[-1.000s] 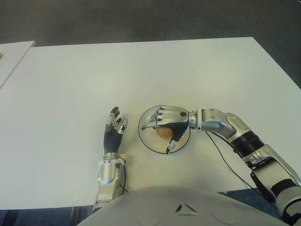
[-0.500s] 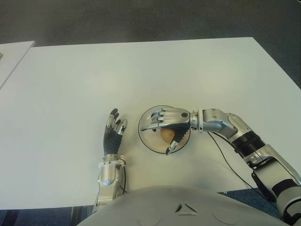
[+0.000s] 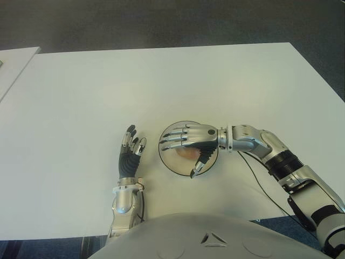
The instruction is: Put the apples into the plate.
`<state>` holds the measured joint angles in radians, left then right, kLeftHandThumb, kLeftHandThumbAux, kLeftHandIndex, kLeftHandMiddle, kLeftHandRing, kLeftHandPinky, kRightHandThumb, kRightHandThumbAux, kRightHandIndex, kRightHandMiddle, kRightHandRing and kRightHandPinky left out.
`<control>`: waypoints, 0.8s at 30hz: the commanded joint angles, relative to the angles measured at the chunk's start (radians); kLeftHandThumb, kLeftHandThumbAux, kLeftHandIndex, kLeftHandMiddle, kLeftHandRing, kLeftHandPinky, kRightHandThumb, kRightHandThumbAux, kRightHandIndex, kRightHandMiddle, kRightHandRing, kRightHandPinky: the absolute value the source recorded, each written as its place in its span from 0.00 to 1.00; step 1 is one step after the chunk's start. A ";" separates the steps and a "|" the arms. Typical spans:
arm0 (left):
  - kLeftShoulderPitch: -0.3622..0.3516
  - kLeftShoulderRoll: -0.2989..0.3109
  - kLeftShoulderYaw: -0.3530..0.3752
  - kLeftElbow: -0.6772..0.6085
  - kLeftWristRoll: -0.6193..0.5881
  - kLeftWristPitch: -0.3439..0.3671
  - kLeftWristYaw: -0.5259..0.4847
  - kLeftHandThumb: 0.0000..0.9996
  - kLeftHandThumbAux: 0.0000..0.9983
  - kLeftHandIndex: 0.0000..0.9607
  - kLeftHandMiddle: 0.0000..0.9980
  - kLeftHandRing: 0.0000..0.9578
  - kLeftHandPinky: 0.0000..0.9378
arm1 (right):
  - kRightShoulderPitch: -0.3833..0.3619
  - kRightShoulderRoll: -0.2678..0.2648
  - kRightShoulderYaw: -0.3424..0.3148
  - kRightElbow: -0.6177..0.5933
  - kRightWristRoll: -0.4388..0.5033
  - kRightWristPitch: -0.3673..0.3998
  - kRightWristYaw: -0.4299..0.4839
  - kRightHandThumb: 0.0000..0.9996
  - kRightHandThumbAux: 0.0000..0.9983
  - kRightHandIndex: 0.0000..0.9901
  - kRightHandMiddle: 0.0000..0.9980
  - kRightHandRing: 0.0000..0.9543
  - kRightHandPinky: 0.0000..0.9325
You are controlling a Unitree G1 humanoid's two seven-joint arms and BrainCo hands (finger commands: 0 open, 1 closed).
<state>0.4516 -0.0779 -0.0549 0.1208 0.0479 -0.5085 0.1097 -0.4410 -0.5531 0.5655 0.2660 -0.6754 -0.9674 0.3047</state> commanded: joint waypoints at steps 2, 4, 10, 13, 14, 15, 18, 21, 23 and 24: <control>0.005 -0.013 0.002 0.031 -0.003 0.019 0.005 0.00 0.51 0.01 0.00 0.00 0.00 | -0.001 0.006 -0.008 0.014 0.002 -0.015 -0.008 0.05 0.33 0.00 0.00 0.00 0.00; 0.003 -0.011 0.002 0.034 -0.001 0.019 0.004 0.00 0.51 0.01 0.00 0.00 0.00 | -0.001 0.007 -0.009 0.017 0.001 -0.015 -0.009 0.05 0.33 0.00 0.00 0.00 0.00; 0.002 -0.014 0.000 0.028 -0.009 0.024 0.000 0.00 0.52 0.01 0.00 0.00 0.00 | -0.001 0.009 -0.012 0.019 -0.008 -0.016 -0.017 0.06 0.33 0.00 0.00 0.00 0.00; 0.007 -0.013 -0.001 0.023 -0.012 0.028 -0.001 0.00 0.52 0.01 0.00 0.00 0.00 | 0.001 0.012 -0.013 0.020 -0.010 -0.015 -0.022 0.06 0.33 0.00 0.00 0.00 0.00; 0.008 -0.013 0.000 0.022 -0.013 0.031 -0.001 0.00 0.52 0.01 0.00 0.00 0.00 | 0.002 0.013 -0.014 0.021 -0.010 -0.015 -0.024 0.06 0.33 0.00 0.00 0.00 0.00; 0.009 -0.012 -0.001 0.021 -0.013 0.033 -0.002 0.00 0.52 0.01 0.00 0.00 0.00 | 0.003 0.013 -0.014 0.021 -0.010 -0.014 -0.026 0.06 0.33 0.00 0.00 0.00 0.00; 0.010 -0.010 0.000 0.021 -0.006 0.034 0.003 0.00 0.51 0.00 0.00 0.00 0.00 | 0.002 0.014 -0.015 0.024 -0.011 -0.015 -0.030 0.06 0.33 0.00 0.00 0.00 0.00; 0.011 -0.007 0.001 0.020 0.007 0.032 0.009 0.00 0.50 0.00 0.00 0.00 0.00 | 0.003 0.014 -0.015 0.023 -0.013 -0.014 -0.033 0.06 0.33 0.00 0.00 0.00 0.00; 0.011 -0.006 0.001 0.020 0.012 0.033 0.011 0.00 0.49 0.00 0.00 0.00 0.00 | 0.004 0.014 -0.015 0.022 -0.013 -0.014 -0.034 0.06 0.33 0.00 0.00 0.00 0.00; 0.011 -0.005 0.001 0.019 0.014 0.033 0.011 0.00 0.49 0.00 0.00 0.00 0.00 | 0.004 0.013 -0.015 0.022 -0.013 -0.014 -0.034 0.06 0.33 0.00 0.00 0.00 0.00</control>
<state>0.4501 -0.0773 -0.0545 0.1220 0.0490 -0.5079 0.1116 -0.4409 -0.5405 0.5568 0.2788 -0.6811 -0.9756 0.2740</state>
